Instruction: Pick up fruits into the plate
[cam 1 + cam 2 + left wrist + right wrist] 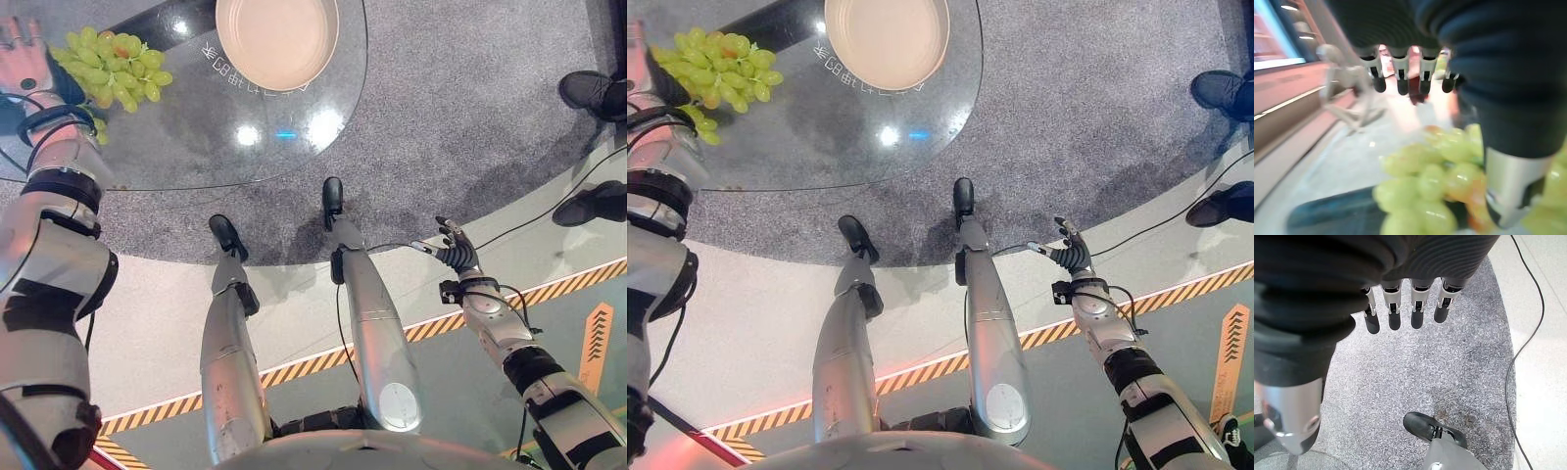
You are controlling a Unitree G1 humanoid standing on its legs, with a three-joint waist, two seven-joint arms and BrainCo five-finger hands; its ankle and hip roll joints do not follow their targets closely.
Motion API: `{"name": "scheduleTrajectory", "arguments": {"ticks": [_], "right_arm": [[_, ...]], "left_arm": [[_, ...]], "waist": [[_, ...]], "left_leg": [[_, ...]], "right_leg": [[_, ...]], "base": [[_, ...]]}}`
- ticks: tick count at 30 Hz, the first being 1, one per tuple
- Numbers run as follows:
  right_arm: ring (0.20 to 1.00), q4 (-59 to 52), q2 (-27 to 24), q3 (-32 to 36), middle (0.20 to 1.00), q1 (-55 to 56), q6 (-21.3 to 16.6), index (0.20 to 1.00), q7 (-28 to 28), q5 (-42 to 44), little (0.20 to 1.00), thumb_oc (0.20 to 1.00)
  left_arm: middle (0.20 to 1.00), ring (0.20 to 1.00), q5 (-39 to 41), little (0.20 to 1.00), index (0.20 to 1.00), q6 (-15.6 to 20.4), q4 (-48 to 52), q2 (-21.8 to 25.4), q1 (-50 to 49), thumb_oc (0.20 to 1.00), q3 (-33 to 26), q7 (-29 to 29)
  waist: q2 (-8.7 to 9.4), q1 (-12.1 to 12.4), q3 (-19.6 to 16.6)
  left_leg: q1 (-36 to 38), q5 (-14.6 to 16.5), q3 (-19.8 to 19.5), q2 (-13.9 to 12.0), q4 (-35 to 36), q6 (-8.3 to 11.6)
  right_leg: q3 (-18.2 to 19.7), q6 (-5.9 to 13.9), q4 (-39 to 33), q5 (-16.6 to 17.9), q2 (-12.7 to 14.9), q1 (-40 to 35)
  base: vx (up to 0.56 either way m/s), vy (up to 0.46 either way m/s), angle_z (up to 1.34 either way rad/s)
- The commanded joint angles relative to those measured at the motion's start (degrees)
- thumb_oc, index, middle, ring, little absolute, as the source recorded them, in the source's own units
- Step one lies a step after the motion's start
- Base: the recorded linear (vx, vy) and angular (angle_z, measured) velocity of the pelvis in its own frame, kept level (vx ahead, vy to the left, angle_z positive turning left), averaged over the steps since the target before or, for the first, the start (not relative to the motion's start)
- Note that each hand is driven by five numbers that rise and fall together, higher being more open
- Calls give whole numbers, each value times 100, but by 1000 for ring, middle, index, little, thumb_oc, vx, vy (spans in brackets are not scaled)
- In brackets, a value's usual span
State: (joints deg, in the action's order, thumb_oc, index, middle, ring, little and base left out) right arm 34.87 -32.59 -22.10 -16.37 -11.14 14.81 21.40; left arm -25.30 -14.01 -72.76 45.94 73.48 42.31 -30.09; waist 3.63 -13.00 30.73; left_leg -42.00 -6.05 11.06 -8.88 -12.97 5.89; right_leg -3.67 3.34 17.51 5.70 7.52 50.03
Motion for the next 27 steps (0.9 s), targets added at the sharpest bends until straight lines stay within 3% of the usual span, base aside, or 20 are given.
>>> {"name": "scheduleTrajectory", "arguments": {"ticks": [1, 3, 4, 7, 16, 20, 27], "right_arm": [[1000, -153, -239, 86, 1000, 211, 31, 1000, 51, 46, 1000, 1000], [1000, -170, -272, 84, 1000, 178, 81, 1000, 11, 27, 1000, 1000], [1000, -169, -285, 69, 1000, 211, 95, 1000, -6, 33, 1000, 1000], [1000, -198, -312, 52, 1000, 188, 117, 1000, 26, -3, 1000, 1000], [1000, -244, -488, 234, 1000, 130, 162, 1000, -17, 71, 1000, 1000], [1000, -366, -521, 276, 1000, 139, 179, 1000, -47, 106, 1000, 1000], [1000, -537, -557, 315, 1000, 80, 148, 1000, 66, 198, 1000, 1000]], "left_arm": [[1000, 1000, -259, 1000, 1000, 468, -162, 140, 280, 1000, 210, 393], [1000, 1000, -146, 1000, 1000, 682, -123, 80, 270, 1000, 419, 819], [1000, 1000, -140, 1000, 1000, 687, -104, 67, 215, 1000, 471, 907], [1000, 1000, -93, 1000, 1000, 829, -112, 52, 168, 1000, 686, 1309], [1000, 1000, 77, 1000, 1000, 568, -217, 42, -45, 1000, 961, 2883], [1000, 1000, 209, 1000, 1000, 353, -205, 10, -140, 1000, 858, 3089], [1000, 1000, -171, 1000, 1000, 70, -389, 4, -269, 1000, 706, 2824]], "waist": [[172, -121, -93], [145, -147, -93], [128, -146, -93], [89, -177, -93], [52, -269, -93], [69, -276, -93], [160, -258, -93]], "left_leg": [[-328, 712, -5, 402, -705, -108], [-322, 731, 17, 391, -730, -113], [-196, 939, -43, 388, -797, -72], [-198, 948, -14, 375, -834, -70], [-267, 959, 66, 324, -895, -49], [-291, 963, 80, 314, -900, -52], [-355, 965, 66, 298, -918, -37]], "right_leg": [[-58, -42, 204, -692, -462, -231], [-42, -35, 239, -709, -465, -224], [-28, 4, 314, -903, -477, -350], [-16, 14, 325, -898, -469, -341], [39, 35, 267, -834, -460, -278], [53, 43, 235, -812, -458, -256], [48, 55, 173, -759, -454, -218]], "base": [[0, 0, 0], [43, 19, -1], [87, 41, -2], [36, 25, -1], [6, 13, -3], [0, 0, 0], [0, 0, 0]]}}
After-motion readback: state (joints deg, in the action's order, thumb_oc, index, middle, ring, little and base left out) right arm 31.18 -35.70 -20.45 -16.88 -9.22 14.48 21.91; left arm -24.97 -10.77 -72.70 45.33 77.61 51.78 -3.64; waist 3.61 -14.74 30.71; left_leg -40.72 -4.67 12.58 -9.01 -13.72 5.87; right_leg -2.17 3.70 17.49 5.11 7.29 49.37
